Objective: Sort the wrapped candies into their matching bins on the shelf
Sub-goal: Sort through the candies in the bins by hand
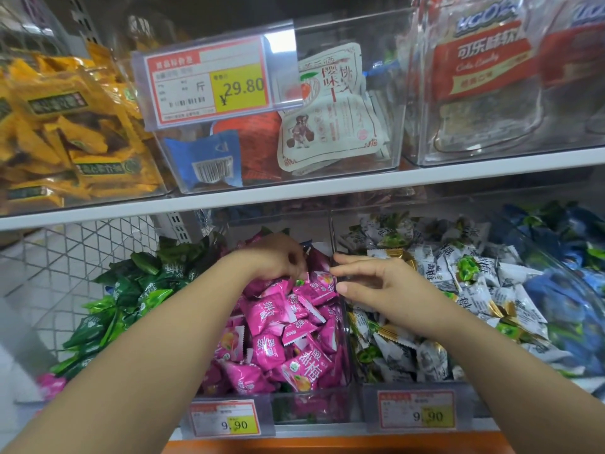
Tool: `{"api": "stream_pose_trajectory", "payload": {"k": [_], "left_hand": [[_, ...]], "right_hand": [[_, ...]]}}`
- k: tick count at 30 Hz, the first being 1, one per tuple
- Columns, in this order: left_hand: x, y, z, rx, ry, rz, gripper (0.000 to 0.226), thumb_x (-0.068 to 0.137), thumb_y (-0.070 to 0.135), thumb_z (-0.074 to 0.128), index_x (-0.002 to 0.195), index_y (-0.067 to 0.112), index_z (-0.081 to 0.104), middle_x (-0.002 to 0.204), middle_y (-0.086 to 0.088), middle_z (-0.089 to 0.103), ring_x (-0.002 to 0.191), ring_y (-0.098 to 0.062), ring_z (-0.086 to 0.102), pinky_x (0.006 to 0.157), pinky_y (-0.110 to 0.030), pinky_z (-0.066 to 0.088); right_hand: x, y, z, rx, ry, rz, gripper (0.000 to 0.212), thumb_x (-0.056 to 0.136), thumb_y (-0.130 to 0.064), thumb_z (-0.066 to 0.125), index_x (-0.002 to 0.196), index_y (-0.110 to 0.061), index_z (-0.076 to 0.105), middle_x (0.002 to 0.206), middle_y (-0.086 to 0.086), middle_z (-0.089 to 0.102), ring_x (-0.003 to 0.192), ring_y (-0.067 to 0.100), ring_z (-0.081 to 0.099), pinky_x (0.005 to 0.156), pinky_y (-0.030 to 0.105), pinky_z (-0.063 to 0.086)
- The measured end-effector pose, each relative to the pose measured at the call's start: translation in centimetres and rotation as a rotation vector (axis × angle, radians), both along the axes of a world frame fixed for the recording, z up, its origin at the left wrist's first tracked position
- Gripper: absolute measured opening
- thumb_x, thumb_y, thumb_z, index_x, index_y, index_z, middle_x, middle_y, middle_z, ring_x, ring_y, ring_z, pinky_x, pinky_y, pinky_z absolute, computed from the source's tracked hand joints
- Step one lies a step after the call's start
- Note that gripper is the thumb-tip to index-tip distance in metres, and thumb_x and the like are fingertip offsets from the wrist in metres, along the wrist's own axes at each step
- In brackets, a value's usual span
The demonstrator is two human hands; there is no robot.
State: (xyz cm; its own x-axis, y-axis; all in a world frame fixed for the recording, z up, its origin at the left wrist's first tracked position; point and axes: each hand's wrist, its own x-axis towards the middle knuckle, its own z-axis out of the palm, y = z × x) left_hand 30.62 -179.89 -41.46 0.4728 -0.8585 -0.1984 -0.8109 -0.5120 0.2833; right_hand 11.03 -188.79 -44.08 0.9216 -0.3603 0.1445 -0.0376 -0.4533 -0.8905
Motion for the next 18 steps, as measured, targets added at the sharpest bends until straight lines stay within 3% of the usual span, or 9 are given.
{"api": "stream_pose_trajectory", "payload": {"k": [4, 7, 9, 12, 14, 16, 18], "left_hand": [[-0.3, 1.3, 0.9, -0.172, -0.022, 0.056, 0.014, 0.085, 0.033, 0.068, 0.078, 0.023, 0.061, 0.079, 0.017, 0.054, 0.073, -0.004, 0.049, 0.057, -0.016, 0.037], [-1.2, 2.2, 2.3, -0.498, -0.015, 0.171, 0.019, 0.088, 0.033, 0.064, 0.071, 0.028, 0.057, 0.078, 0.019, 0.055, 0.076, -0.004, 0.051, 0.072, -0.022, 0.036], [-2.2, 1.9, 3.0, -0.604, 0.018, 0.205, 0.015, 0.088, 0.033, 0.064, 0.077, 0.024, 0.06, 0.083, 0.011, 0.06, 0.082, -0.01, 0.055, 0.075, -0.023, 0.035], [-4.1, 0.7, 2.9, -0.732, 0.154, 0.201, 0.014, 0.088, 0.027, 0.065, 0.076, 0.02, 0.059, 0.082, 0.006, 0.062, 0.085, -0.018, 0.062, 0.08, -0.027, 0.048], [-5.2, 0.0, 2.5, -0.74, 0.142, 0.161, 0.017, 0.087, 0.029, 0.066, 0.075, 0.024, 0.055, 0.077, 0.014, 0.058, 0.08, -0.013, 0.062, 0.076, -0.021, 0.05], [-6.1, -0.5, 1.9, -0.632, 0.08, 0.11, 0.014, 0.088, 0.035, 0.064, 0.084, 0.025, 0.055, 0.081, 0.012, 0.06, 0.075, -0.009, 0.06, 0.063, -0.014, 0.044], [-6.9, -0.9, 1.1, -0.432, 0.011, 0.031, 0.011, 0.091, 0.041, 0.057, 0.094, 0.03, 0.056, 0.093, 0.003, 0.066, 0.073, -0.015, 0.061, 0.064, -0.024, 0.047]], "right_hand": [[0.0, 0.0, 0.0, -0.008, 0.0, 0.004, 0.027, 0.087, -0.023, 0.065, 0.114, -0.028, 0.066, 0.139, -0.017, 0.046, 0.094, -0.026, 0.049, 0.076, -0.001, 0.041], [-0.1, 0.1, 0.0, -0.011, -0.006, 0.0, 0.028, 0.087, -0.023, 0.065, 0.114, -0.028, 0.066, 0.139, -0.017, 0.046, 0.099, -0.021, 0.051, 0.081, 0.001, 0.043], [-0.2, 0.3, 0.2, -0.034, 0.002, -0.008, 0.028, 0.088, -0.024, 0.064, 0.115, -0.028, 0.066, 0.139, -0.018, 0.045, 0.103, -0.016, 0.052, 0.085, 0.004, 0.044], [-0.5, 0.7, 0.5, -0.133, 0.008, -0.033, 0.027, 0.088, -0.025, 0.065, 0.115, -0.027, 0.067, 0.133, -0.017, 0.051, 0.098, -0.017, 0.052, 0.082, 0.0, 0.041], [-1.0, 0.8, 0.8, -0.238, 0.012, -0.097, 0.024, 0.087, -0.027, 0.065, 0.111, -0.029, 0.068, 0.116, -0.018, 0.062, 0.089, -0.016, 0.056, 0.081, 0.004, 0.046], [-2.0, 0.6, 1.2, -0.326, 0.031, -0.204, 0.022, 0.088, -0.03, 0.063, 0.109, -0.032, 0.068, 0.1, -0.021, 0.066, 0.08, -0.011, 0.06, 0.076, 0.012, 0.051], [-2.9, -0.3, 1.4, -0.447, 0.03, -0.311, 0.025, 0.088, -0.033, 0.062, 0.112, -0.032, 0.067, 0.108, -0.019, 0.065, 0.093, 0.0, 0.061, 0.086, 0.021, 0.049]]}}
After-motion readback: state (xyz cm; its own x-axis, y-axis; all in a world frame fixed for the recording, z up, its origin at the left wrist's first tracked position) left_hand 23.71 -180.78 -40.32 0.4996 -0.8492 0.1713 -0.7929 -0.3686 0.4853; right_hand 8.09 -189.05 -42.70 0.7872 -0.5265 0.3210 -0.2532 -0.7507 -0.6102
